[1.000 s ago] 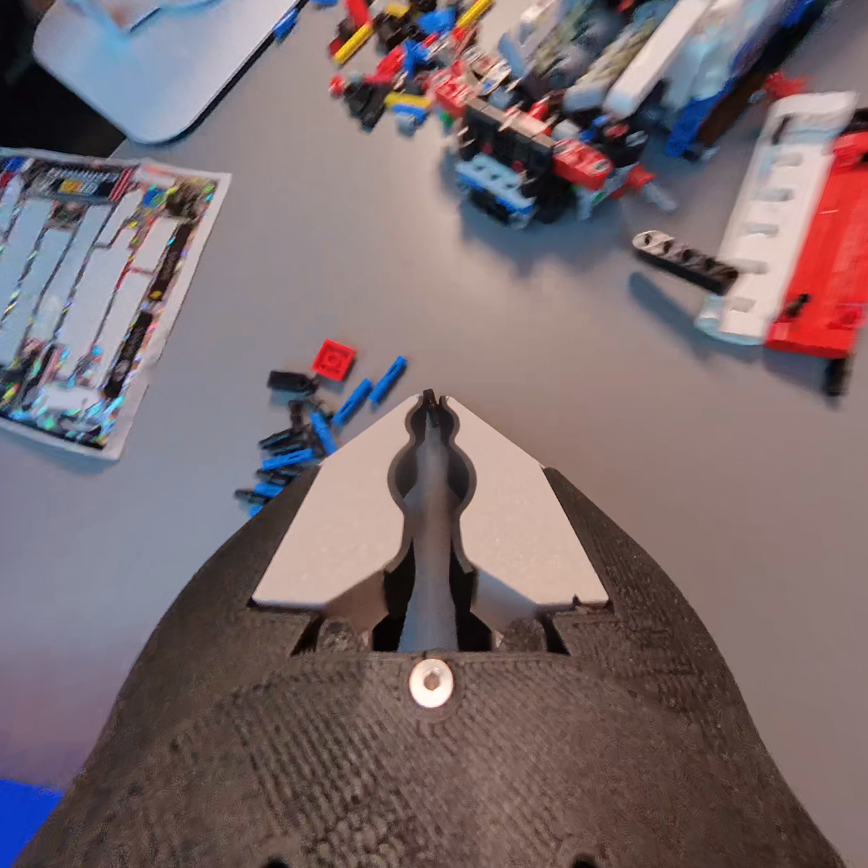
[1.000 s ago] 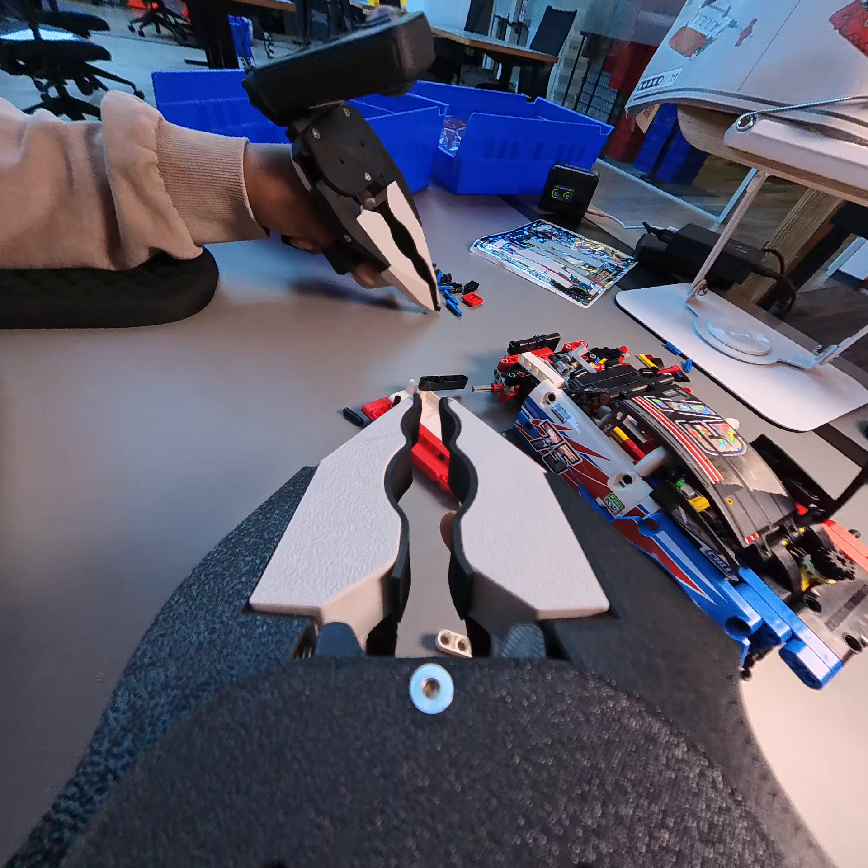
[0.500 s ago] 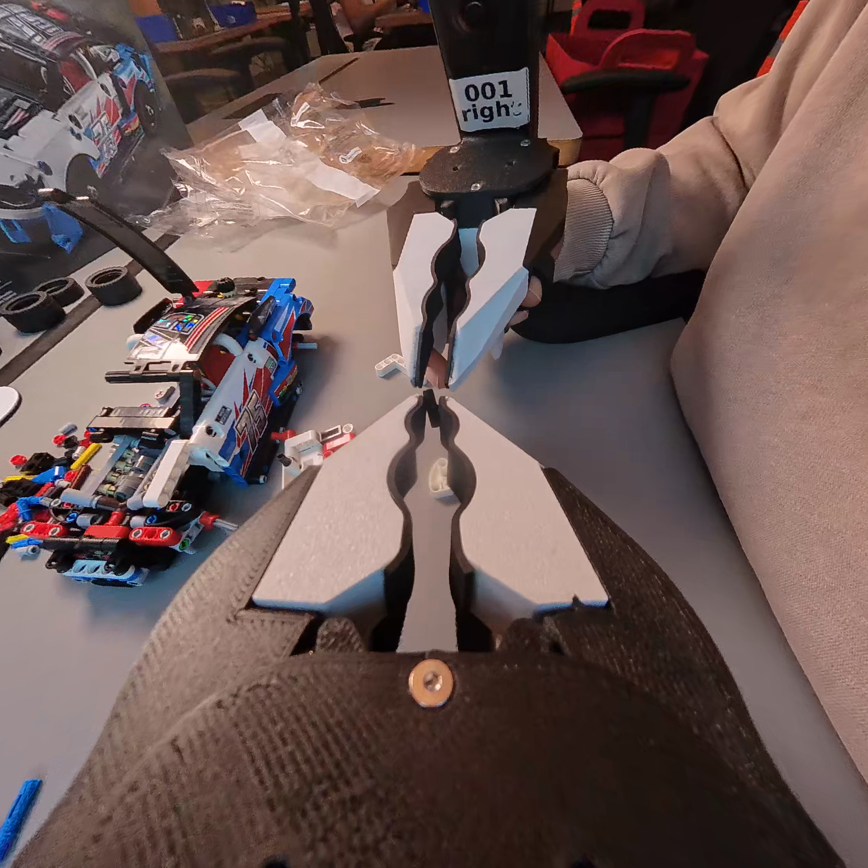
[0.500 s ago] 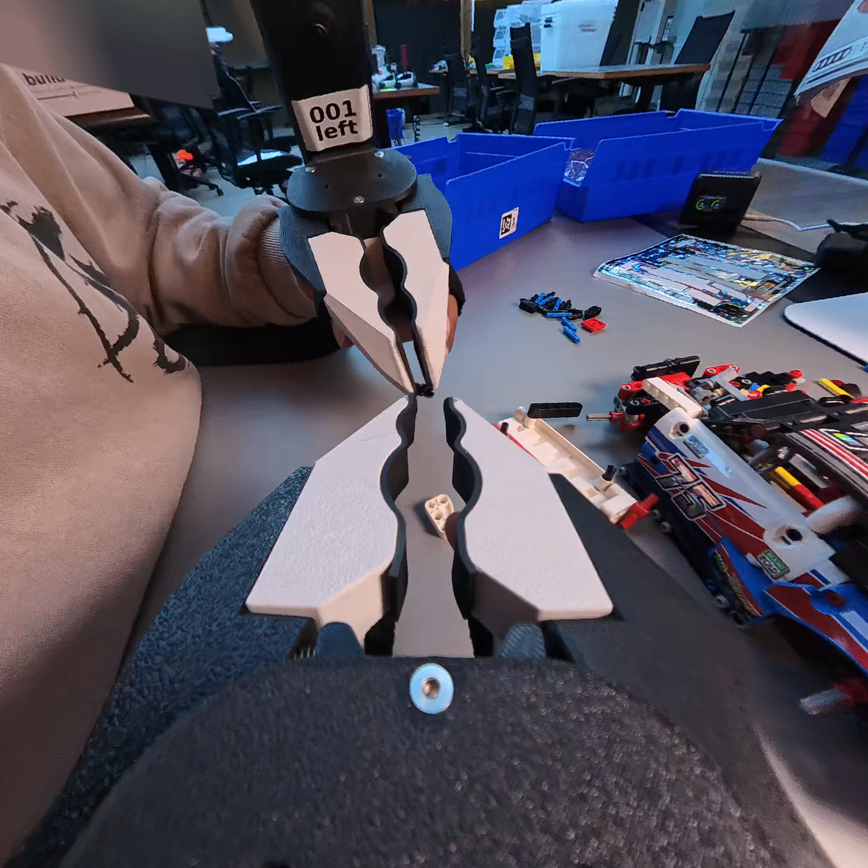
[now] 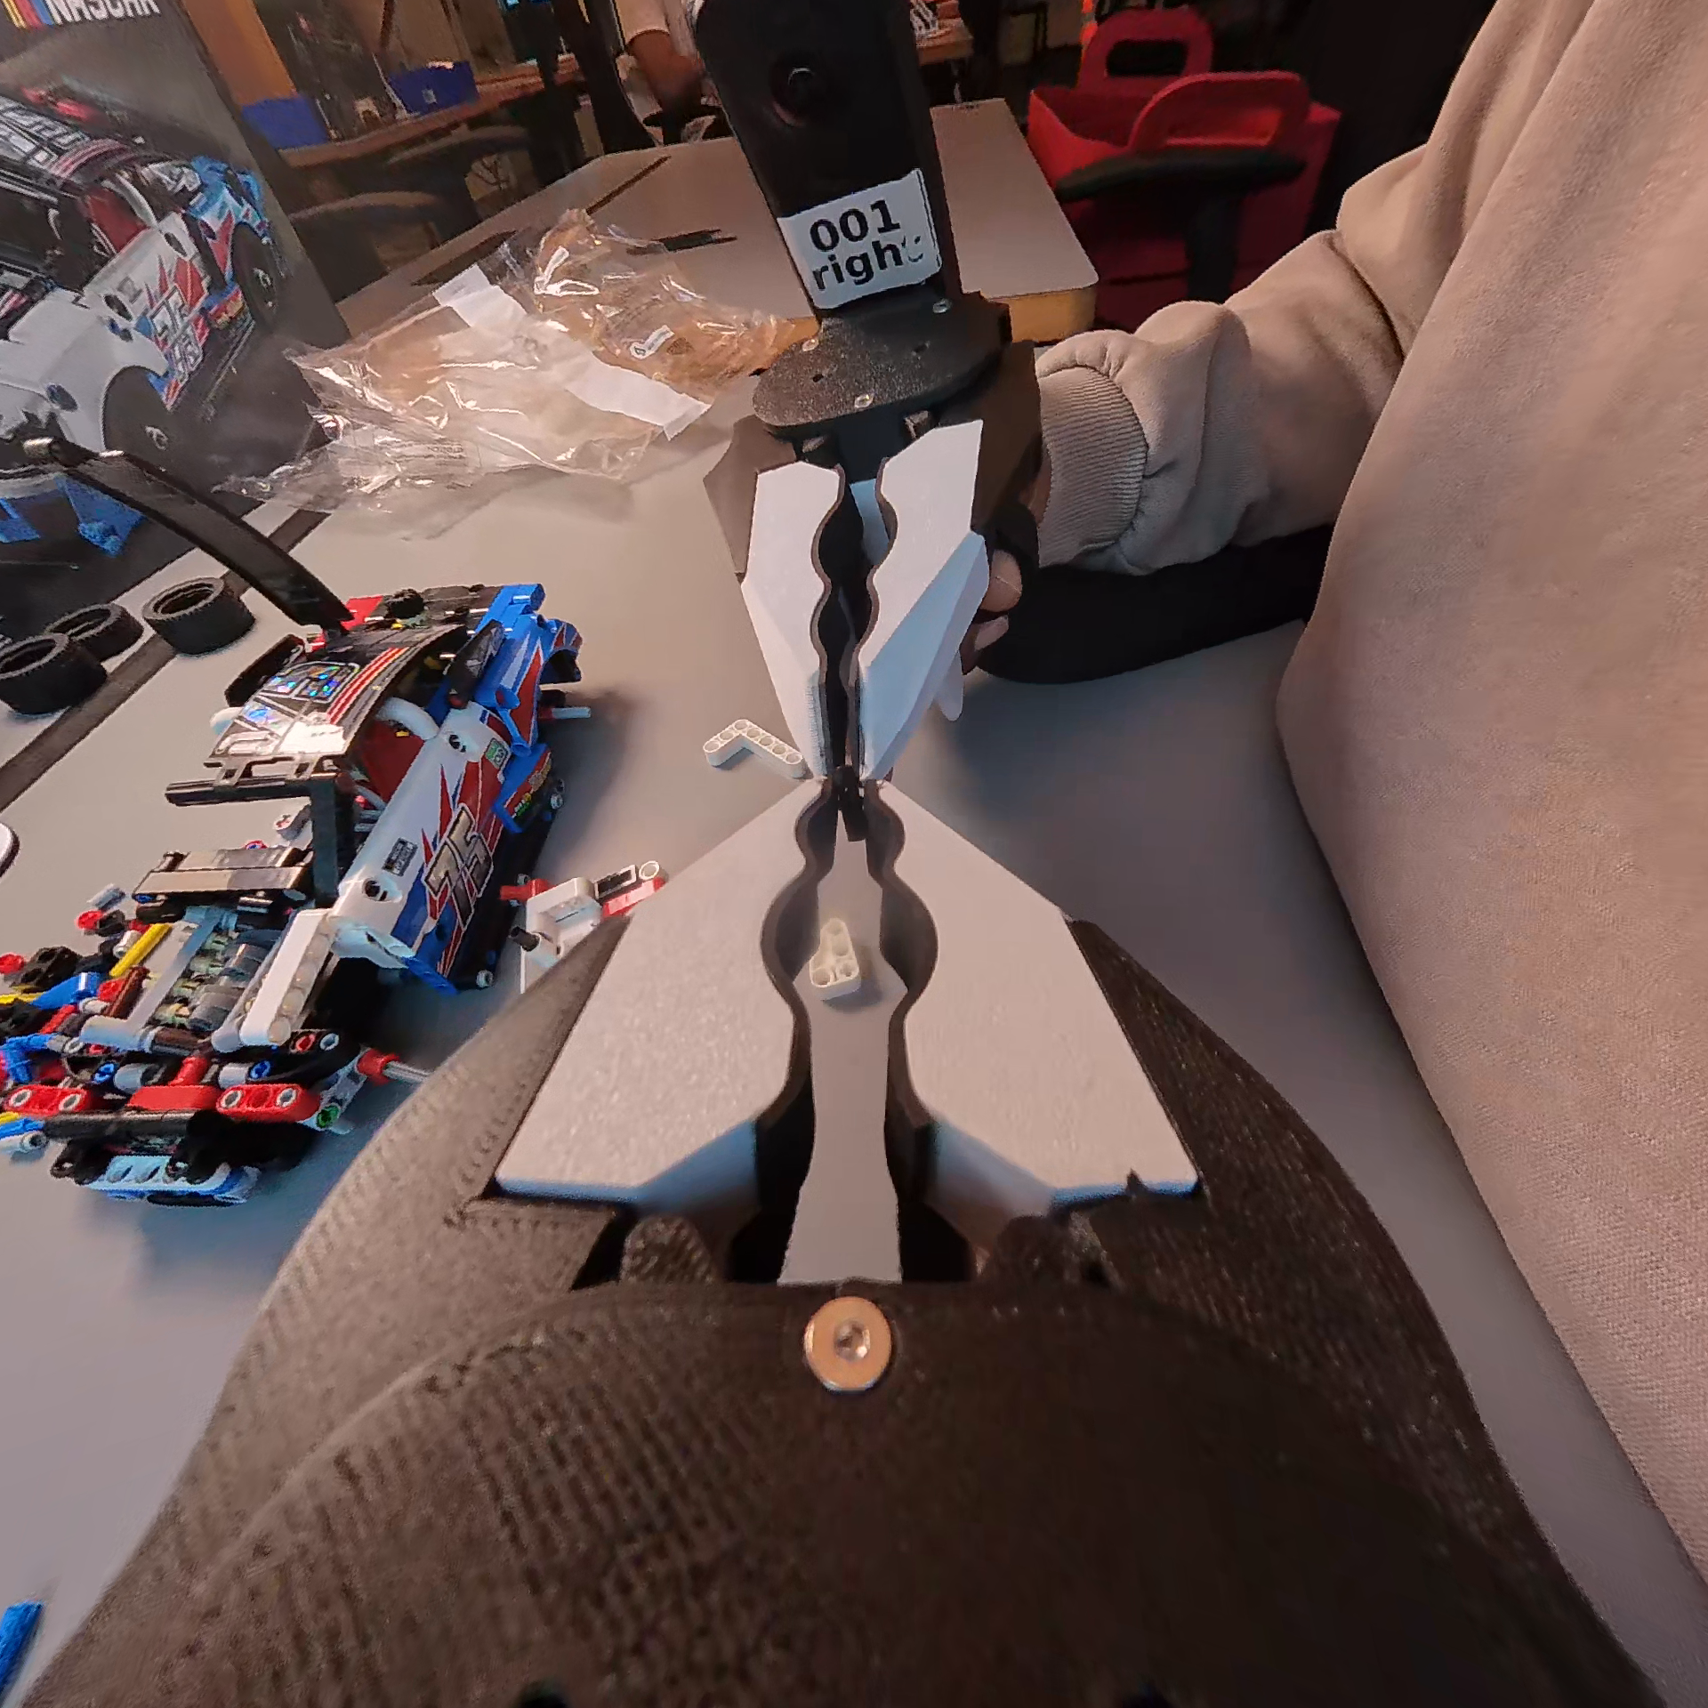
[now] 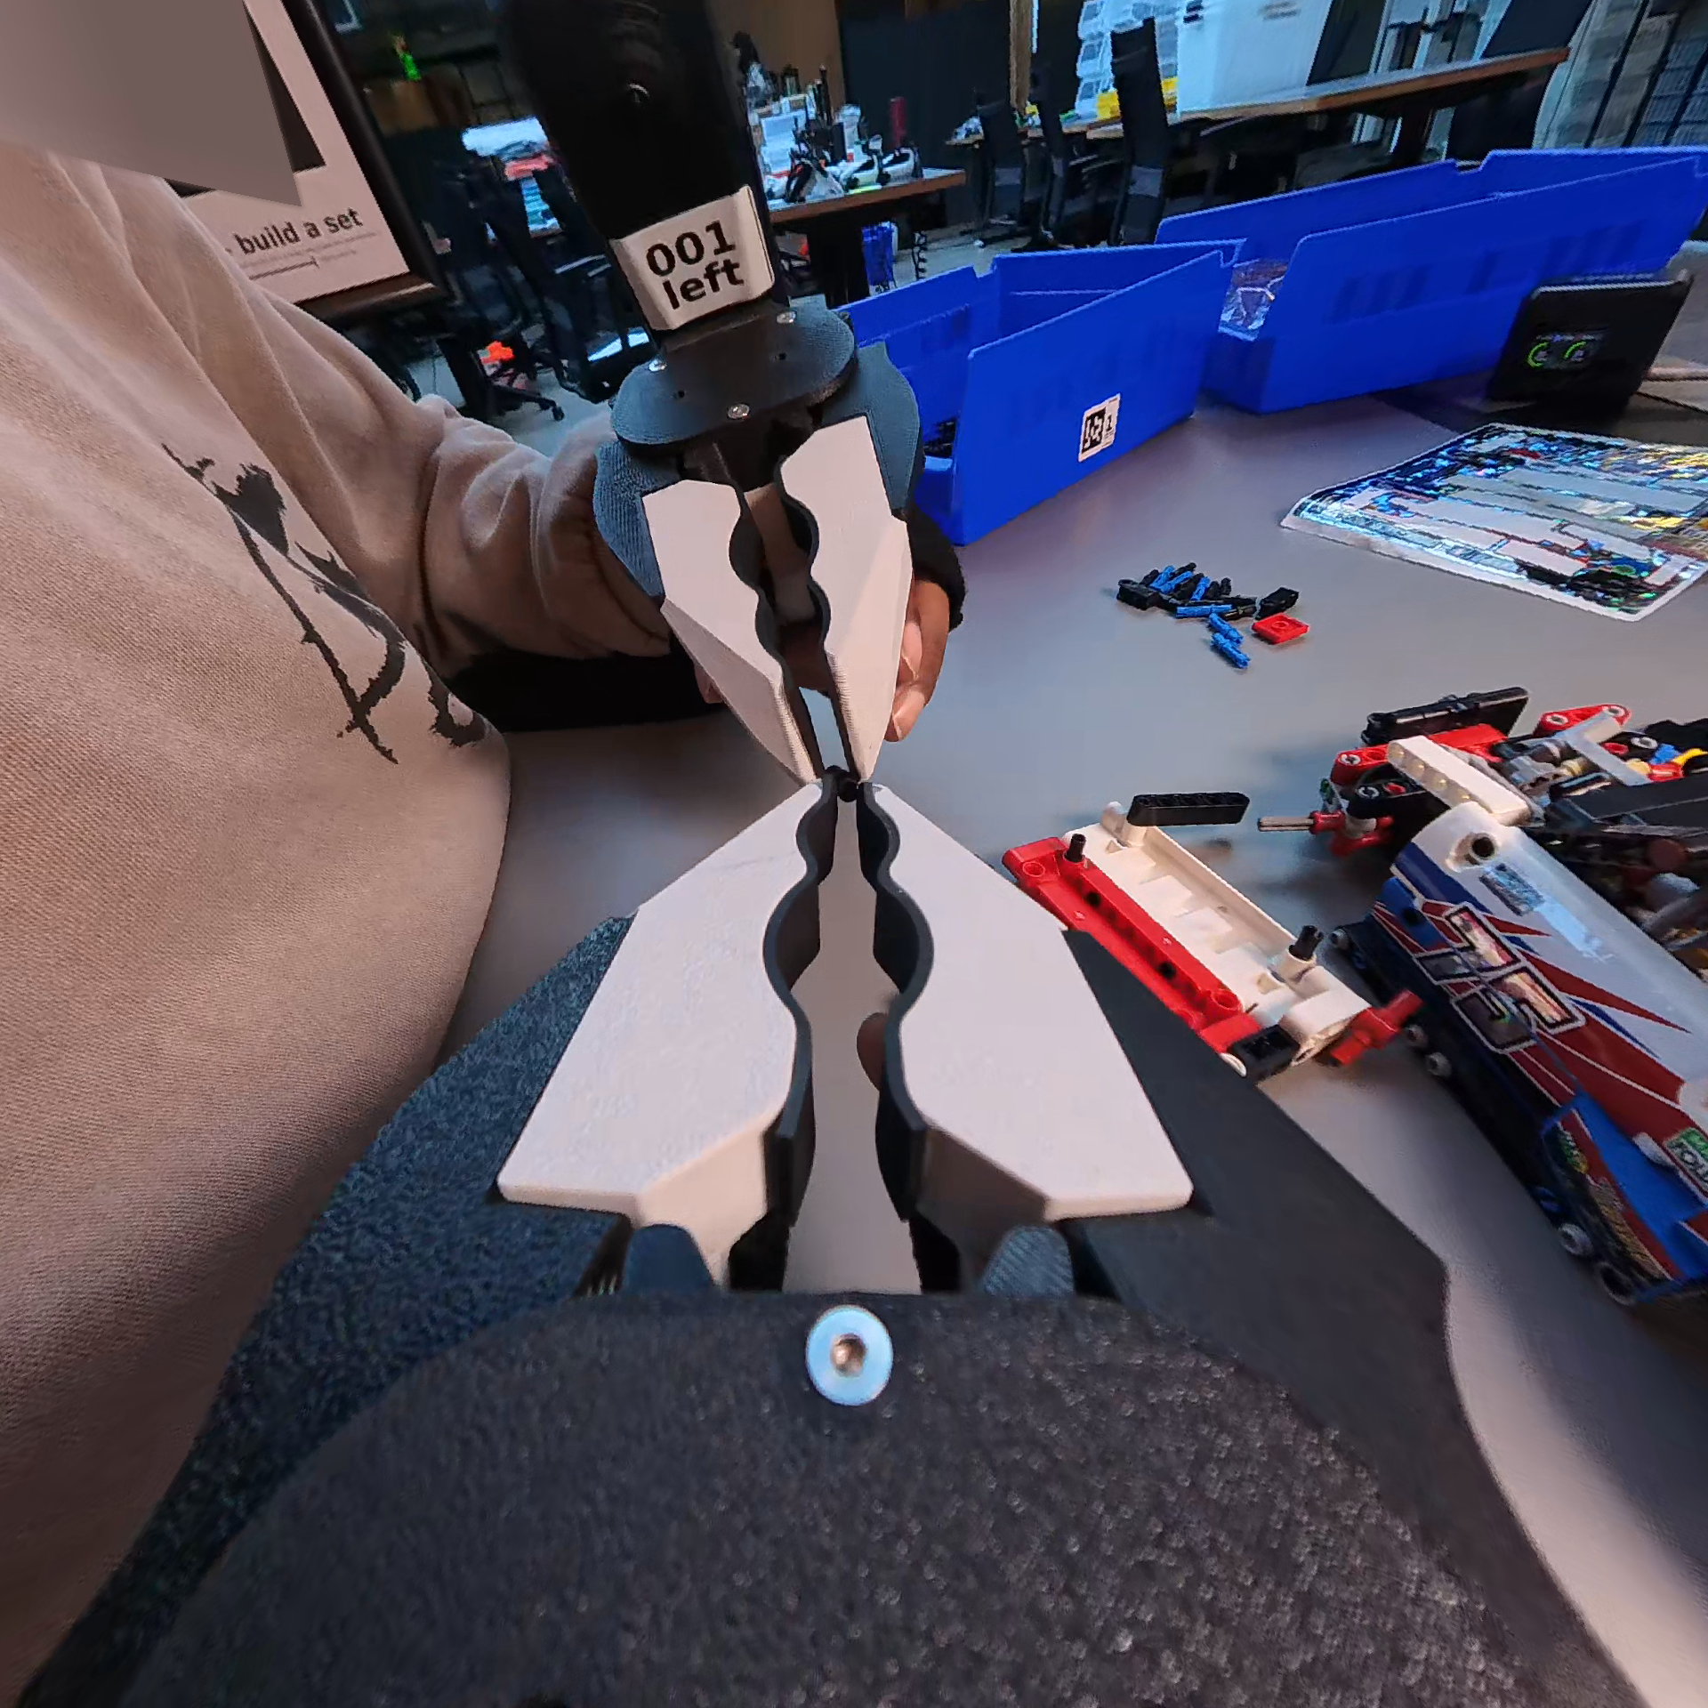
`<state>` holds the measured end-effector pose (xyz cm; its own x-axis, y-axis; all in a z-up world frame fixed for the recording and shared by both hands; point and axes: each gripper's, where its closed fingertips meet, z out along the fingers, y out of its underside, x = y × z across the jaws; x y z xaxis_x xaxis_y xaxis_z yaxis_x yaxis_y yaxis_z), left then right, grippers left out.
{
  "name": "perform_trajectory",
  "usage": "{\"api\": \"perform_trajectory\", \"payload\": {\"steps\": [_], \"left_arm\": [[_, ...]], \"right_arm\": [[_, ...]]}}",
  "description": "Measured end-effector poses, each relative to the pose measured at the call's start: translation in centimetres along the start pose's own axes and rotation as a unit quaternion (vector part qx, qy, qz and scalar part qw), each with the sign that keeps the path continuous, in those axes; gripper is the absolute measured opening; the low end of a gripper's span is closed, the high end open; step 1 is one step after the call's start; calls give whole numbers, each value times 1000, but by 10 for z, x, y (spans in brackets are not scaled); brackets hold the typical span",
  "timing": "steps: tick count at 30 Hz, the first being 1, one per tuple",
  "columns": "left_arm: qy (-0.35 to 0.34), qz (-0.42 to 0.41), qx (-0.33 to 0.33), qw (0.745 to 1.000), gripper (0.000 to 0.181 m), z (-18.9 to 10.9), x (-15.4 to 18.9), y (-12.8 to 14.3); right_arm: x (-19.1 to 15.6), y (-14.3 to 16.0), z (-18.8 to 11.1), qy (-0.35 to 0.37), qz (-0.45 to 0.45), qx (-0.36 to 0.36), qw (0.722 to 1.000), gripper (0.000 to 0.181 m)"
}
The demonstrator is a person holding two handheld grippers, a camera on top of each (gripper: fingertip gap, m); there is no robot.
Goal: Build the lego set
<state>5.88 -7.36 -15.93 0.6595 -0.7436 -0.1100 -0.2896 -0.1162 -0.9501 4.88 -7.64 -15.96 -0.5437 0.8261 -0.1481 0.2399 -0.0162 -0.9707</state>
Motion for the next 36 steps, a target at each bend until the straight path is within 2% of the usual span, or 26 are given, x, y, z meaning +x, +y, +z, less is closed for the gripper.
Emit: {"api": "perform_trajectory", "payload": {"steps": [12, 17, 20, 25, 30, 36], "left_arm": [[26, -96, 60, 993, 1, -7, -3, -11], [61, -165, 91, 980, 0, -10, -3, -16], [85, -221, 126, 963, 0, -16, -7, -23], [46, -227, 91, 969, 0, -17, -20, -8], [77, -245, 102, 961, 14, -16, -12, -11], [72, -235, 90, 965, 2, -8, -9, -10]], "right_arm": [[0, -6, -3, -5, 5, 16, 1000, 1], [-3, -6, -2, -12, -1, 18, 1000, 1], [-3, 1, 0, -2, -22, -3, 1000, 1], [0, -8, -1, 9, -27, 20, 999, 1], [5, -14, -4, 24, -27, 40, 999, 1], [5, -10, -2, 30, -39, 28, 998, 1]]}}
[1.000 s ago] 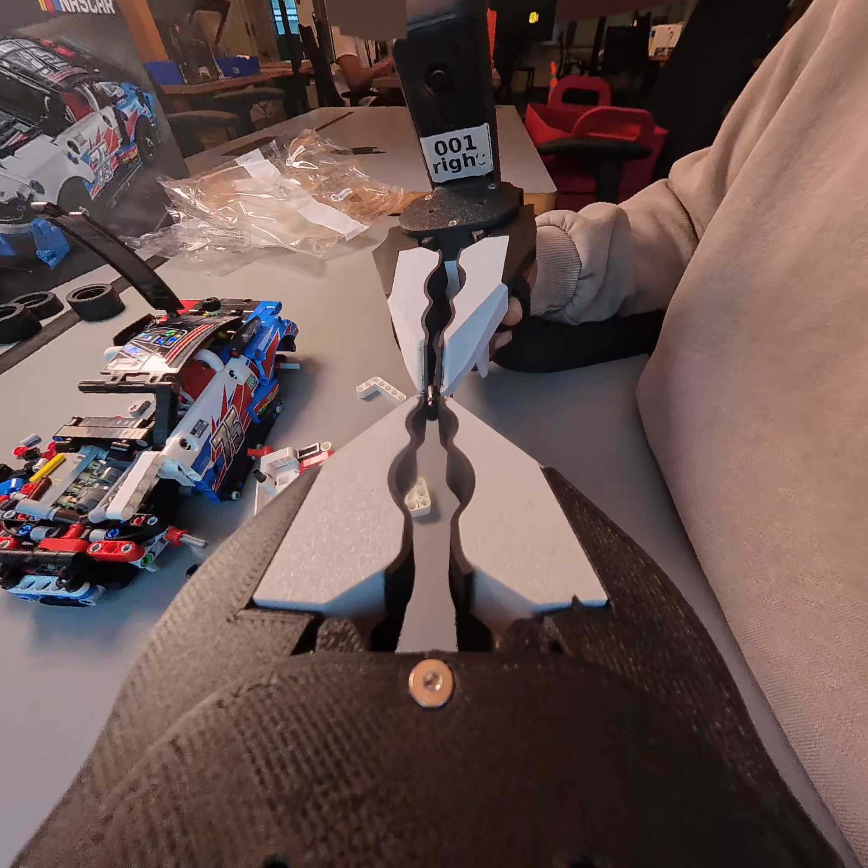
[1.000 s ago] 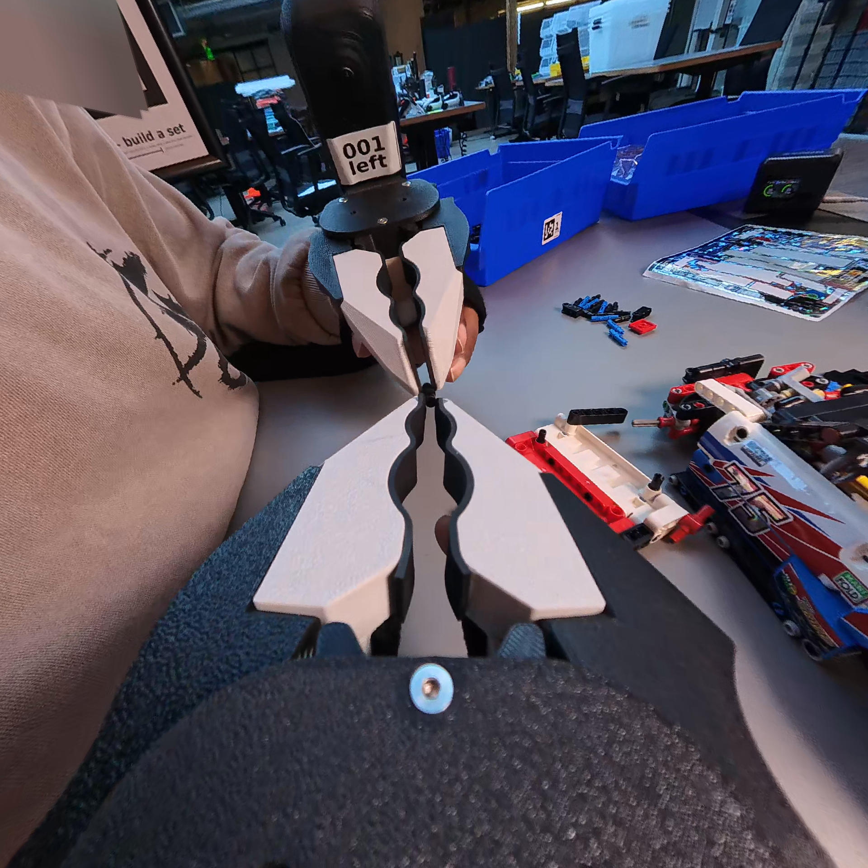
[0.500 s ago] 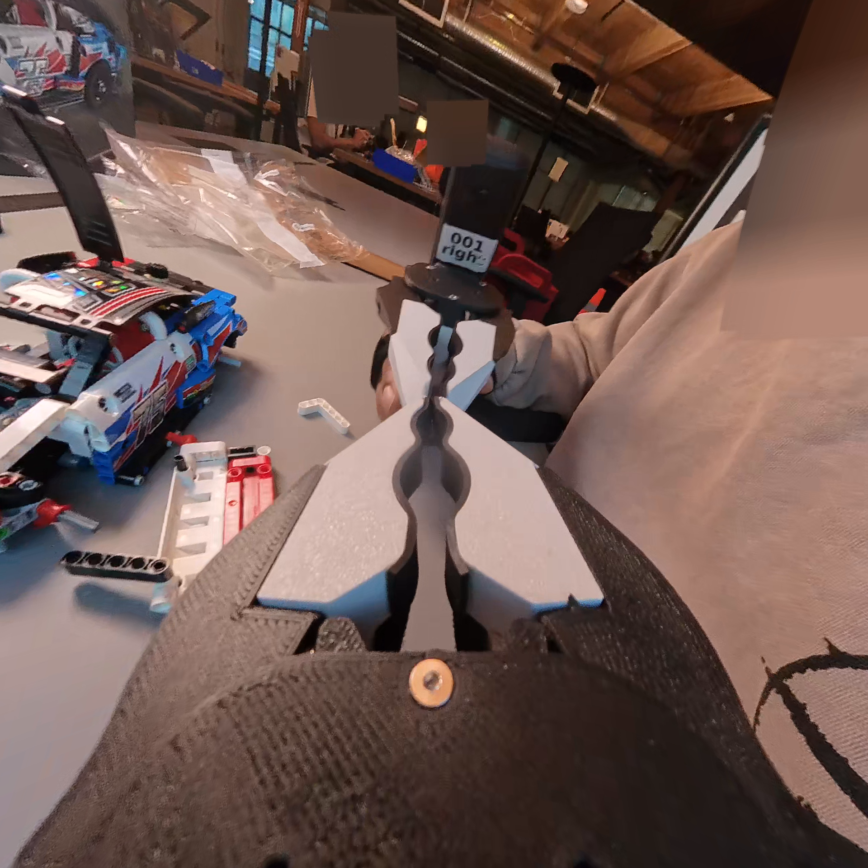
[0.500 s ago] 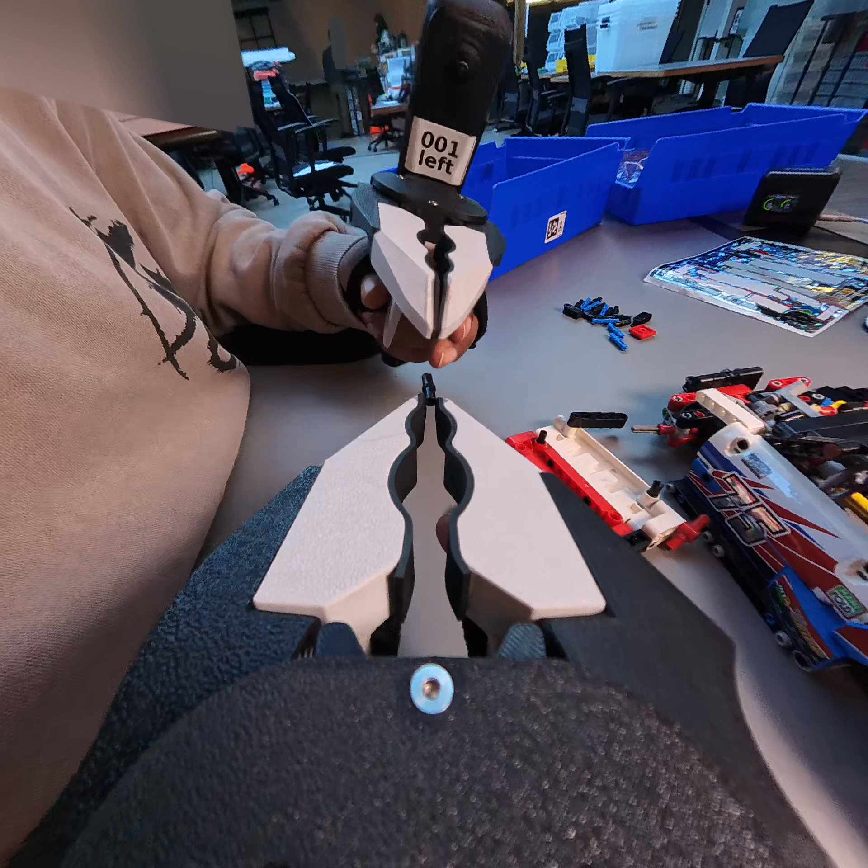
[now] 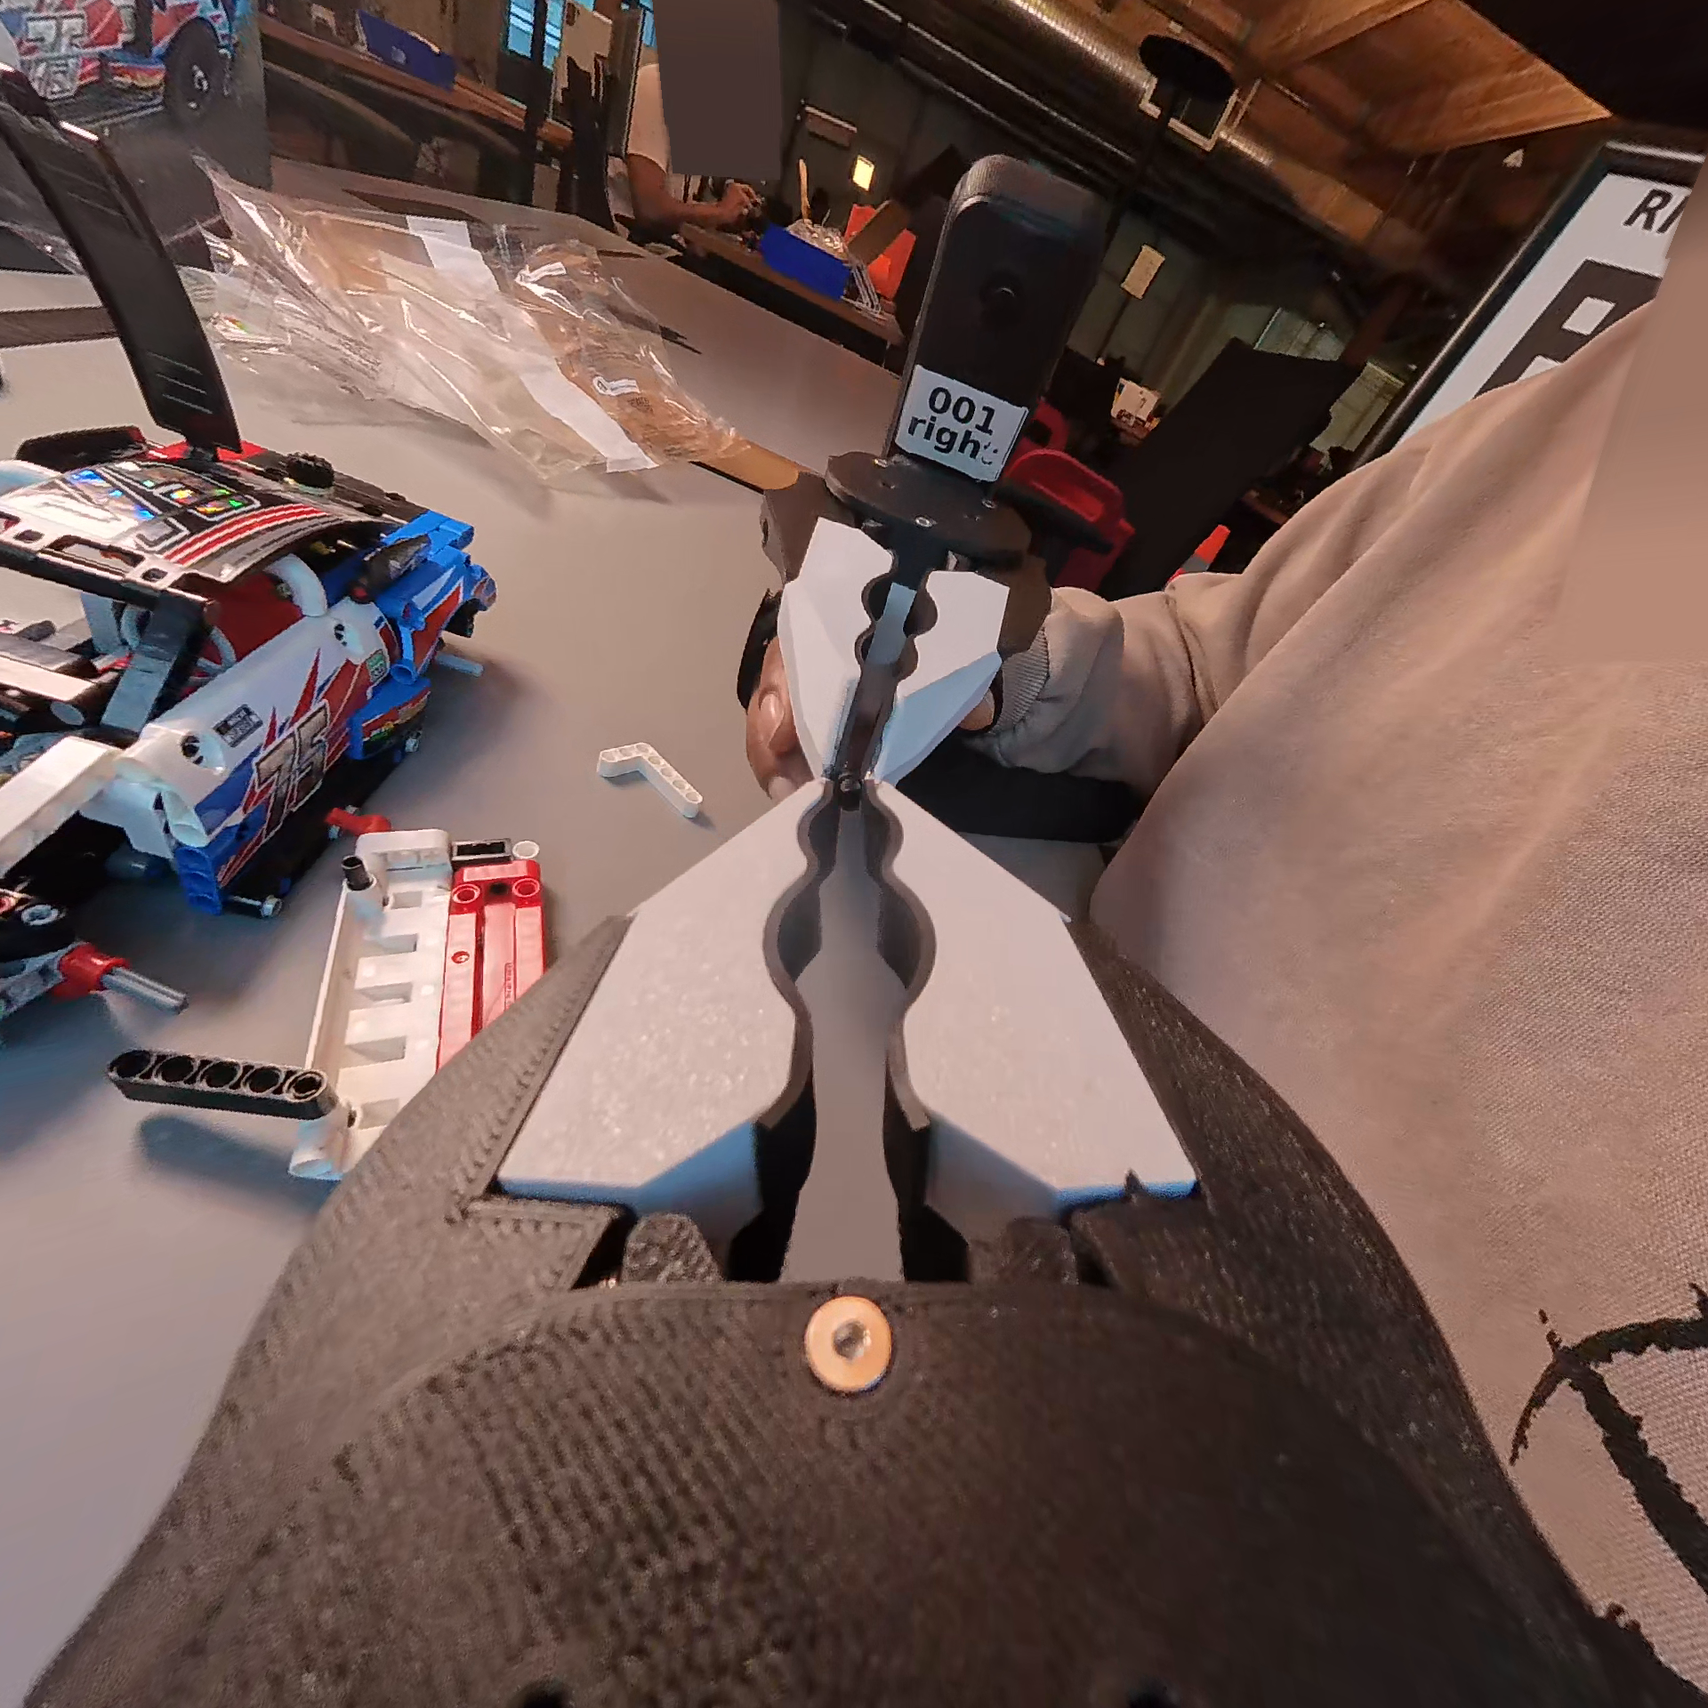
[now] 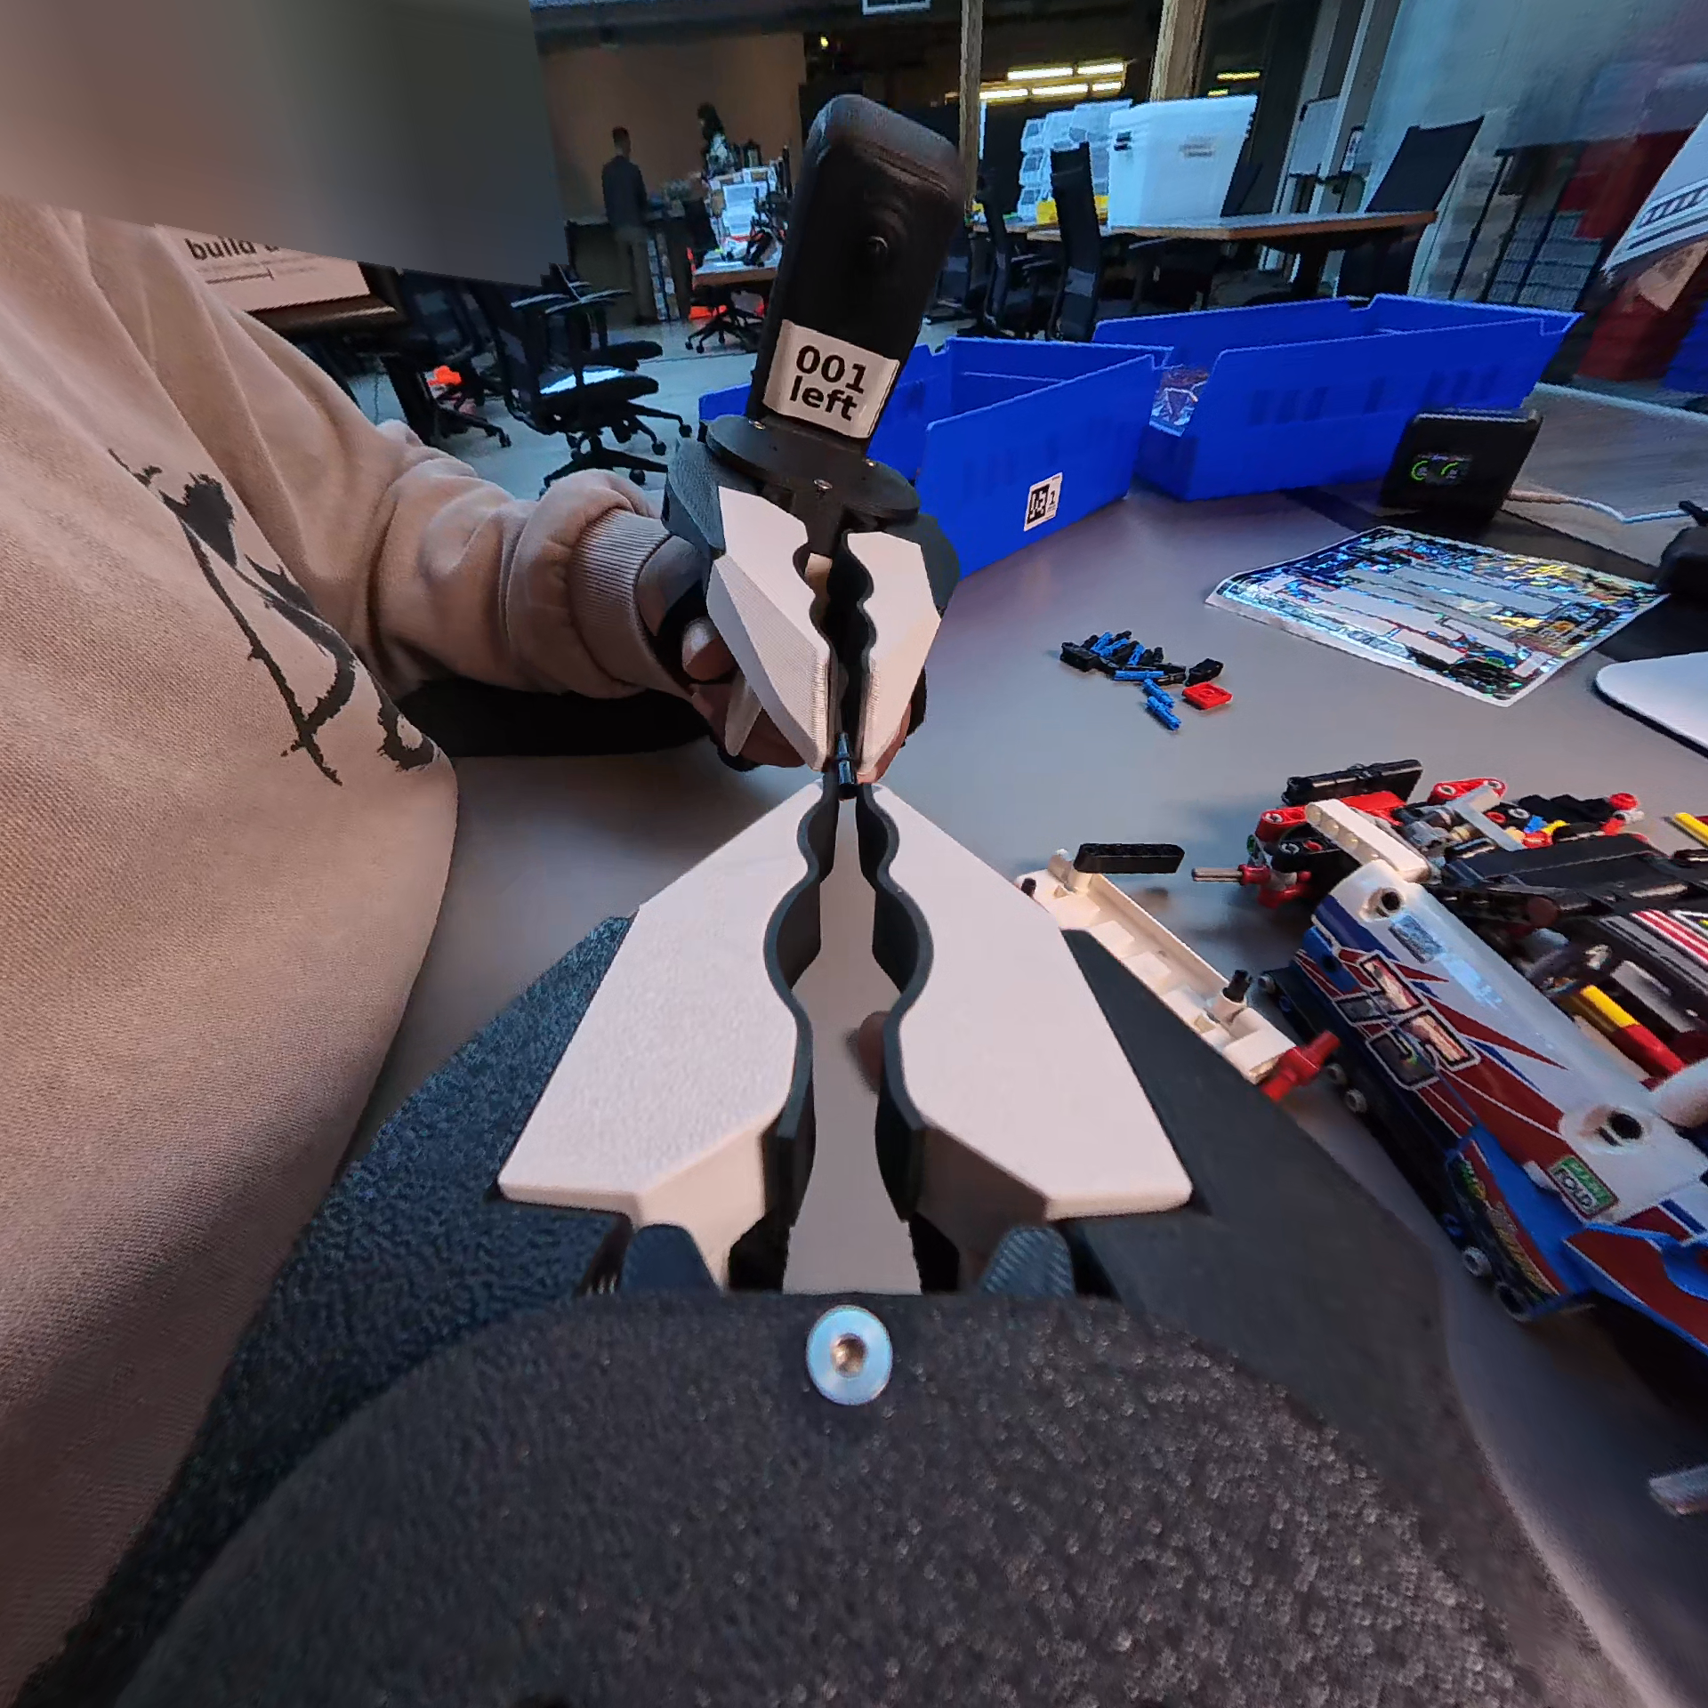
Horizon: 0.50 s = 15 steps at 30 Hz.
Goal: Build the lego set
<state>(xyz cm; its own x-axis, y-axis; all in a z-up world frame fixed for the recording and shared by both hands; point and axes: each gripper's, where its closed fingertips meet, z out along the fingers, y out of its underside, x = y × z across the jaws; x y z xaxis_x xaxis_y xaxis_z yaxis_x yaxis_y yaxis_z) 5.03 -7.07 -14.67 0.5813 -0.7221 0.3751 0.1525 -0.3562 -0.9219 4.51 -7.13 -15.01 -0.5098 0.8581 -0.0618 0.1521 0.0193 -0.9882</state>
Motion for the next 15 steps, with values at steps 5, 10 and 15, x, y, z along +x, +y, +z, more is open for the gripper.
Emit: {"api": "perform_trajectory", "payload": {"steps": [5, 10, 15], "left_arm": [[5, -1, 0, 1000, 2, -1, 2, 0], [15, -8, 2, 1000, 2, 1, 4, 0], [18, -8, 2, 1000, 2, 2, 5, 1]], "right_arm": [[-2, -1, 1, 0, -10, 2, 1000, 1], [-2, -2, 2, 5, -21, 5, 1000, 5], [-5, -2, 2, -2, -22, 3, 1000, 1]]}}
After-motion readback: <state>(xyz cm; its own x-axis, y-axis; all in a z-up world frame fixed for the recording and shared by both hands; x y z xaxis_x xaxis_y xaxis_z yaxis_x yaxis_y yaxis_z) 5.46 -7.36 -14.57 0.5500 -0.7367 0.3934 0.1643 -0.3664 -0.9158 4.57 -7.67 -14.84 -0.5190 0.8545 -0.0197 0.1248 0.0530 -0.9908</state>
